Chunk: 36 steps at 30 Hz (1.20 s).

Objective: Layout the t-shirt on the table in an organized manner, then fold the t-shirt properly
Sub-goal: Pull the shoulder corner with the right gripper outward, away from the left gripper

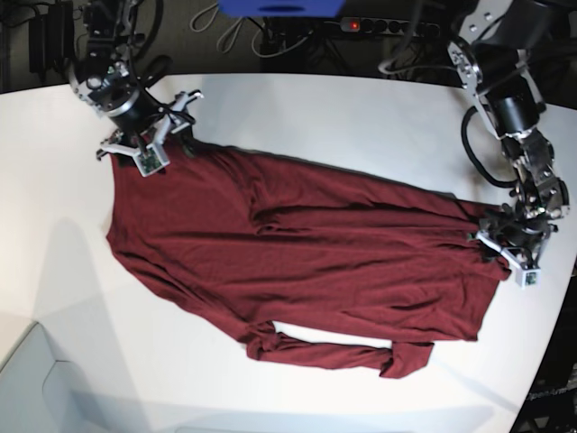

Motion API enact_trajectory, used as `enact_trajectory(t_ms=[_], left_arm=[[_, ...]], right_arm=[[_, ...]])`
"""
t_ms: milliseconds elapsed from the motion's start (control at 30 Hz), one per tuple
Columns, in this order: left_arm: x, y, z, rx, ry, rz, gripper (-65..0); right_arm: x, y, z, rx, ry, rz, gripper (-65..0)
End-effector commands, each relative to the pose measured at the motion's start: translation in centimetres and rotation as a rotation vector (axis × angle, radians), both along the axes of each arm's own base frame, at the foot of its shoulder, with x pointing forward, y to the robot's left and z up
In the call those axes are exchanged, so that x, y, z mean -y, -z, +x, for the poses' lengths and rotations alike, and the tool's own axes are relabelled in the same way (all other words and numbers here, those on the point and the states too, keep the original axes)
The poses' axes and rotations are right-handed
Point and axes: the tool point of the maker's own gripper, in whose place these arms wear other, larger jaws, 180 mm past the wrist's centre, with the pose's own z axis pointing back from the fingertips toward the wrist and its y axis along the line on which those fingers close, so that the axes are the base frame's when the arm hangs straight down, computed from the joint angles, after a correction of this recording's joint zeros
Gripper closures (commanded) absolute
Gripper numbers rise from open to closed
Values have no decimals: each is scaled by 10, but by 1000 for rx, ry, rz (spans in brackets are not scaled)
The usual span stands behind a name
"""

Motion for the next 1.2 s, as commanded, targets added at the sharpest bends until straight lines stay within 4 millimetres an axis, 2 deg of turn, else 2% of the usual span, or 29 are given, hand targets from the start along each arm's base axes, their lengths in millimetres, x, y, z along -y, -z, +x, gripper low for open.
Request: enact_trajectory(t_ms=[0, 100, 267, 333, 500, 533, 767, 967, 1167], left_arm=[[-8, -21, 13, 62, -7, 16, -289], [-8, -21, 12, 60, -7, 16, -289], [-8, -16, 8, 48, -6, 16, -289], [-8, -16, 8, 48, -6, 16, -289], [-9, -16, 8, 48, -7, 18, -289], [-10, -16, 7, 48, -7, 19, -289], [-10, -16, 7, 48, -9, 19, -289], [-11, -17, 7, 49, -11, 20, -289], [-12, -17, 7, 49, -11, 21, -289]], right_arm=[[0, -4, 5, 24, 6, 21, -272], [0, 4, 4, 3, 10, 28, -220], [1, 7, 3, -6, 8, 26, -217], [3, 5, 5, 2, 11, 22, -193], [4, -1, 11, 23, 11, 19, -11], [6, -4, 12, 31, 9, 10, 0], [11, -21, 21, 81, -10, -22, 0], [20, -33, 40, 123, -19, -50, 0], [24, -30, 58, 126, -11, -44, 0]])
